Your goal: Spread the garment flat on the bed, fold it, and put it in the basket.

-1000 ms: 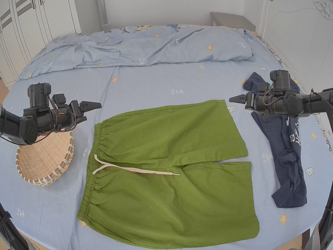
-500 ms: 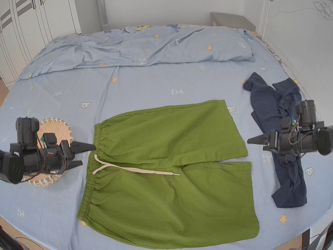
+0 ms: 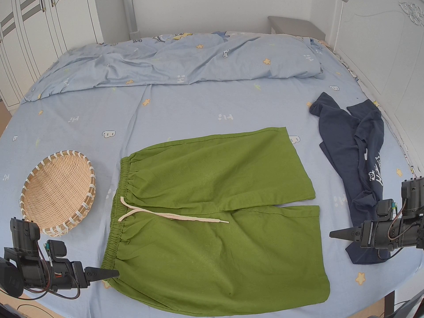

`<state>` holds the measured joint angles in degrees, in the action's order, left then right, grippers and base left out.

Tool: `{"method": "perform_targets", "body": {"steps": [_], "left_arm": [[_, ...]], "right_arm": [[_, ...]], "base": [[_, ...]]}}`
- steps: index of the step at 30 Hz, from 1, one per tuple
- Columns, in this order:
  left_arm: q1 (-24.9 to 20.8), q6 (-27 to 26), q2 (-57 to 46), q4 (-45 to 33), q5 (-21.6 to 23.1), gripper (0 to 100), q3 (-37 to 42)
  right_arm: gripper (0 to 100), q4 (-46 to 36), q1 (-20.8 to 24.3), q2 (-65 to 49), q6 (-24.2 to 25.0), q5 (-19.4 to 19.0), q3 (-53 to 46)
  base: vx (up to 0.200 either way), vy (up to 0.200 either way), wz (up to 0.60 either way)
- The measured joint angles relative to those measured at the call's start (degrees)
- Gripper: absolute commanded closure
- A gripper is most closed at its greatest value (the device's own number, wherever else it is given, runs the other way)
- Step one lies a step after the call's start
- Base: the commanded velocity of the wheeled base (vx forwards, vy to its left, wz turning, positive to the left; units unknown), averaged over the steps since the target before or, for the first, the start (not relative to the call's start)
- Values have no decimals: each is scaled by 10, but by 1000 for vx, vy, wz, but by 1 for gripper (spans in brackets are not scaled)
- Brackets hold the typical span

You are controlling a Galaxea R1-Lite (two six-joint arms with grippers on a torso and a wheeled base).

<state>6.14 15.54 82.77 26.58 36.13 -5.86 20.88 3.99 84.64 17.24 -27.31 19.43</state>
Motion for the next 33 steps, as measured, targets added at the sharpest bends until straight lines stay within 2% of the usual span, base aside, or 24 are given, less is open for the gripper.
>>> {"method": "perform_targets", "body": {"steps": [4,8,26,27,33], "left_arm": [[38,-55,15,1,4,0,15],[57,-73,44,4,6,0,18],[39,-78,180,130,25,0,-1],[38,-78,185,132,25,100,-1],[37,-78,196,138,26,100,0]], "right_arm": [[0,6,0,-14,0,-2,-11],[0,9,0,-23,-1,-2,-16],[0,33,-2,-18,-1,-2,-19],[0,34,-2,-15,-1,-2,-19],[0,38,-2,0,-1,-2,-30]], "base": [[0,0,0],[0,0,0],[0,0,0],[0,0,0],[0,0,0]]}}
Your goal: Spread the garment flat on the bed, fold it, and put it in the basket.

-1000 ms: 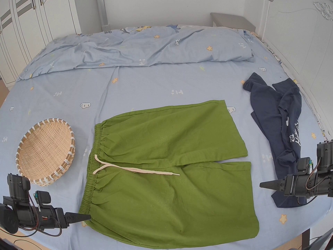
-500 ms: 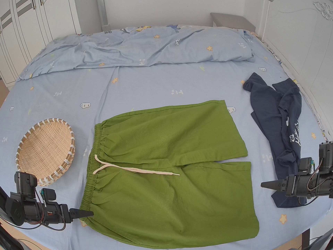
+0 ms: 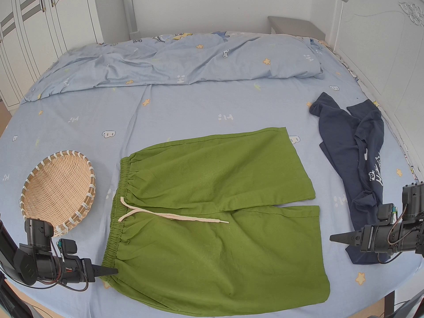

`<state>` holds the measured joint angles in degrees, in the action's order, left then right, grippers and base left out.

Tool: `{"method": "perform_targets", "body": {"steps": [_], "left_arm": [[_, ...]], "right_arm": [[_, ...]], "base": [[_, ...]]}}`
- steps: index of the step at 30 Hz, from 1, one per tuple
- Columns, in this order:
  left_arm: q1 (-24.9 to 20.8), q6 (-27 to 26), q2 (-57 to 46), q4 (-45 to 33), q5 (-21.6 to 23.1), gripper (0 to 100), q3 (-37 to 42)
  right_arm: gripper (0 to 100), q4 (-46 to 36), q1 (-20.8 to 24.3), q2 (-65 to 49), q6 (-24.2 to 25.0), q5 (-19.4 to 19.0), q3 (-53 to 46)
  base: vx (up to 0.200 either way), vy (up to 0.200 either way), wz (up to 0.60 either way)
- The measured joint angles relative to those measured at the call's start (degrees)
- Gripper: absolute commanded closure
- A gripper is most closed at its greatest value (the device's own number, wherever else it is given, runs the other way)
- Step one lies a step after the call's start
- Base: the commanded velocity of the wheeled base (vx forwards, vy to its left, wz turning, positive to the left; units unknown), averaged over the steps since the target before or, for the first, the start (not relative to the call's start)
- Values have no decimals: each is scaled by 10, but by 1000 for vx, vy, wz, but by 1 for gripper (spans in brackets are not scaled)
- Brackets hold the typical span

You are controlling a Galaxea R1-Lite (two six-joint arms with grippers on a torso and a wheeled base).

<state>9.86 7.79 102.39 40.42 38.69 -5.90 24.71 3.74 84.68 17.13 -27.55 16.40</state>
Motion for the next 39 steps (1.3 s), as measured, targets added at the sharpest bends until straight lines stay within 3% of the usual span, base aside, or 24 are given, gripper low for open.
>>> {"method": "perform_targets", "body": {"steps": [13,24,30,39], "left_arm": [[26,0,-10,2,11,100,10],[44,-3,-18,3,14,100,12],[45,-3,-19,4,13,100,13],[45,-4,-21,5,13,100,15]], "right_arm": [[0,54,7,20,-28,-14,-102],[0,53,73,59,-32,-25,-151],[0,56,93,85,-32,-79,-153],[0,65,101,131,-38,-89,-154]], "base": [[0,0,0],[0,0,0],[0,0,0],[0,0,0]]}}
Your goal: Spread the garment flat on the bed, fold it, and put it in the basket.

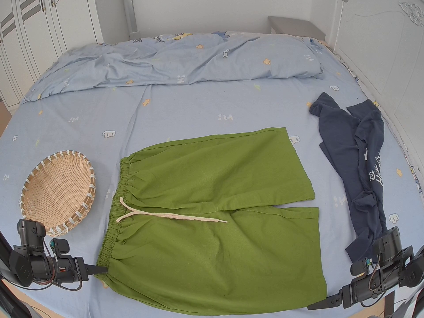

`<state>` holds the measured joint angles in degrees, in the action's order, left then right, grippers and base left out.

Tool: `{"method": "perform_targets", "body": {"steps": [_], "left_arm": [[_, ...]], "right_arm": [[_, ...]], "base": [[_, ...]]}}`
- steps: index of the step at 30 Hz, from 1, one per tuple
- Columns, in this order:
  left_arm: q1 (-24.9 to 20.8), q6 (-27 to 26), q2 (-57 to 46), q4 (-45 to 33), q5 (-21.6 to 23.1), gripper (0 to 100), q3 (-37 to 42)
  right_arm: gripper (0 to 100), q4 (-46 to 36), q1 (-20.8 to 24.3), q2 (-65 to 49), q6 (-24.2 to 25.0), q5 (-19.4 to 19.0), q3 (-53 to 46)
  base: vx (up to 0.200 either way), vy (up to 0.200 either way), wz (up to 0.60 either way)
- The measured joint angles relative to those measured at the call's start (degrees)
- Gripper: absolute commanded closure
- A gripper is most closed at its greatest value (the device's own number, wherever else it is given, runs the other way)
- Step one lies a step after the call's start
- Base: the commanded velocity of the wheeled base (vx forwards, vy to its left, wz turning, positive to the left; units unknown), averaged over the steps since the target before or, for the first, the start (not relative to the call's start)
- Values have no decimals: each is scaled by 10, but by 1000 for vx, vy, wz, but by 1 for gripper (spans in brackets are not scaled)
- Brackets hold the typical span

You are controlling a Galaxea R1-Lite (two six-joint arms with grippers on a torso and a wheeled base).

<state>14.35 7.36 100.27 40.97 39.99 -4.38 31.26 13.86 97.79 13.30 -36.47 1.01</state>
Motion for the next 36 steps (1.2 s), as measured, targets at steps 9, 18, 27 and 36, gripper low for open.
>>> {"method": "perform_targets", "body": {"steps": [9,18,27,36], "left_arm": [[0,0,-2,3,0,100,2],[-2,0,-2,3,0,100,2],[-3,0,-3,3,0,100,3],[-1,0,-3,3,0,100,4]], "right_arm": [[0,50,11,49,-5,-12,0],[0,94,26,80,-4,-14,0],[100,96,28,90,-1,-14,0],[100,94,27,93,0,-13,0]], "base": [[0,0,0],[0,0,0],[0,0,0],[0,0,0]]}}
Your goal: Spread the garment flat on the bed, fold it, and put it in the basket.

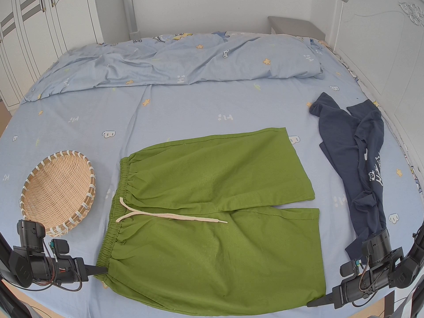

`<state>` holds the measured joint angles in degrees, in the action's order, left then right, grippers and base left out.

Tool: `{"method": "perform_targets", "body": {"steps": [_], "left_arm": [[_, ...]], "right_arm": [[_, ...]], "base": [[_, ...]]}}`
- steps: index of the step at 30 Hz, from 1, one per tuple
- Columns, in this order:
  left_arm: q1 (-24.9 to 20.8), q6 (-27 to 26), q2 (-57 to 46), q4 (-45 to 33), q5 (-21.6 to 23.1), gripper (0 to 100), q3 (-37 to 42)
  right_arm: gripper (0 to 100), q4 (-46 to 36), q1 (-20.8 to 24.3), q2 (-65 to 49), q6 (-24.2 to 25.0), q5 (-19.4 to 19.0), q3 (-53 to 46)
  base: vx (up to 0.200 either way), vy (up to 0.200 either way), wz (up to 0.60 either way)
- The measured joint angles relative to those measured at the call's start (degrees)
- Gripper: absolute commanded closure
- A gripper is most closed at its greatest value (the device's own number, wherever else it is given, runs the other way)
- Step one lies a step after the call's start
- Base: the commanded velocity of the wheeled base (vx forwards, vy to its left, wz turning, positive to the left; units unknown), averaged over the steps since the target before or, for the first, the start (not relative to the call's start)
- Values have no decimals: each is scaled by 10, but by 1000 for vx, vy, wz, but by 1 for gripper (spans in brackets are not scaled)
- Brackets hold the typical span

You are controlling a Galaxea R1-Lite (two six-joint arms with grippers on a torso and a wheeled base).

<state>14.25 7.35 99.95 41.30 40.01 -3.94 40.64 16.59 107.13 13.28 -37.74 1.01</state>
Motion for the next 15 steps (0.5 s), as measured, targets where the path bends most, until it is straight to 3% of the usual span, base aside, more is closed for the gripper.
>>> {"method": "perform_targets", "body": {"steps": [8,15], "left_arm": [[2,7,-4,-4,0,100,1],[-5,97,-34,-20,-1,100,-4]], "right_arm": [[100,-5,-4,0,1,-1,0],[100,-20,-17,-26,3,-1,0]], "base": [[0,0,0],[0,0,0]]}}
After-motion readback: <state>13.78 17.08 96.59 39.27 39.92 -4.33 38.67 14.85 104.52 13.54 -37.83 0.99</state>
